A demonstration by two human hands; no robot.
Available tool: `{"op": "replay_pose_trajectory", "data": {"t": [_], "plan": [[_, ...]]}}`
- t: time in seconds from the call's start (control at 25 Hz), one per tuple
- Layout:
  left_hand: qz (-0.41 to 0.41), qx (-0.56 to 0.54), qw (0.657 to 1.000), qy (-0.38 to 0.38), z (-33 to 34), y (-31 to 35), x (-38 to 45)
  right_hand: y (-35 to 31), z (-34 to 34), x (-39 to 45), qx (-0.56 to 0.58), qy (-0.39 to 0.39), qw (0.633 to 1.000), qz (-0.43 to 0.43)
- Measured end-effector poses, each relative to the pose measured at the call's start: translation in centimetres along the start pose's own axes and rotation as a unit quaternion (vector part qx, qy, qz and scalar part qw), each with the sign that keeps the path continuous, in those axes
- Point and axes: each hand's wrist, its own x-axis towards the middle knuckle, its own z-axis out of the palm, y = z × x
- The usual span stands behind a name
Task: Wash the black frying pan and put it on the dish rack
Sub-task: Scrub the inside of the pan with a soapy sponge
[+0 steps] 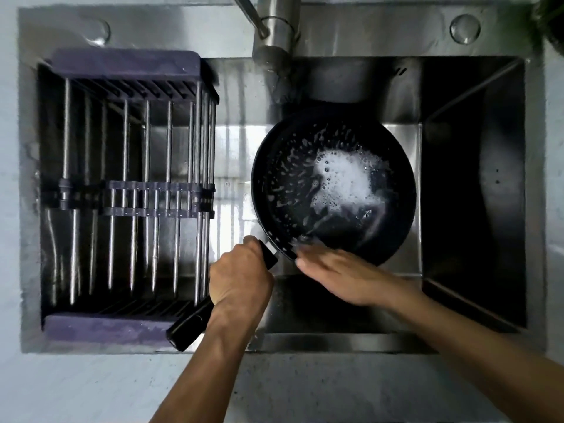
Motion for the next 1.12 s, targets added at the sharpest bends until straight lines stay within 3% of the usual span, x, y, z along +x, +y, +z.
{"op": "replay_pose_trajectory", "data": {"t": [0.08,0.12,0.2,0.28,0.36,0.44,0.52,0.56,0.68,0.8,0.88,1.0,1.12], "plan": [[0.005,-0.001,1.0,-0.002,0.0,0.1,0.1,1.3,-2.6,4.2,-0.052,0.014,0.998,0.013],[0.005,-0.001,1.0,-0.001,0.1,0.1,0.2,3.8,-3.7,4.6,-0.136,0.04,0.989,0.047],[0.002,0.009,1.0,0.002,0.0,0.0,0.2,6.5,-3.5,1.9,-0.21,0.072,0.969,0.106],[0.004,0.011,1.0,0.006,-0.1,0.1,0.0,4.2,-0.7,0.3,-0.116,0.032,0.992,0.04],[0.01,0.008,1.0,0.001,0.0,0.1,0.0,1.7,-0.8,4.0,0.0,0.025,0.999,-0.039],[0.01,-0.002,1.0,-0.001,0.1,0.1,0.2,2.3,-4.0,6.9,0.001,0.083,0.996,0.031],[0.012,0.004,1.0,0.0,-0.1,0.0,0.1,5.1,-4.2,4.5,-0.048,0.14,0.982,0.113],[0.013,0.007,1.0,0.003,-0.2,0.0,0.1,5.2,-2.8,2.8,-0.037,0.108,0.986,0.119],[0.017,0.009,1.0,0.001,0.2,0.0,0.1,1.3,-1.4,4.4,0.037,0.047,0.998,-0.004],[0.019,0.01,1.0,0.006,0.4,-0.2,0.4,3.8,-6.6,7.4,-0.175,0.11,0.974,0.091],[0.016,0.017,1.0,0.011,0.2,-0.1,0.2,5.0,-4.9,4.1,-0.265,0.086,0.951,0.132],[0.019,0.016,1.0,0.005,0.2,-0.1,0.1,2.3,-1.8,5.7,-0.23,0.072,0.97,-0.018],[0.013,0.011,1.0,-0.002,0.2,-0.2,0.2,4.8,-7.7,8.4,-0.167,0.09,0.978,0.088]]}}
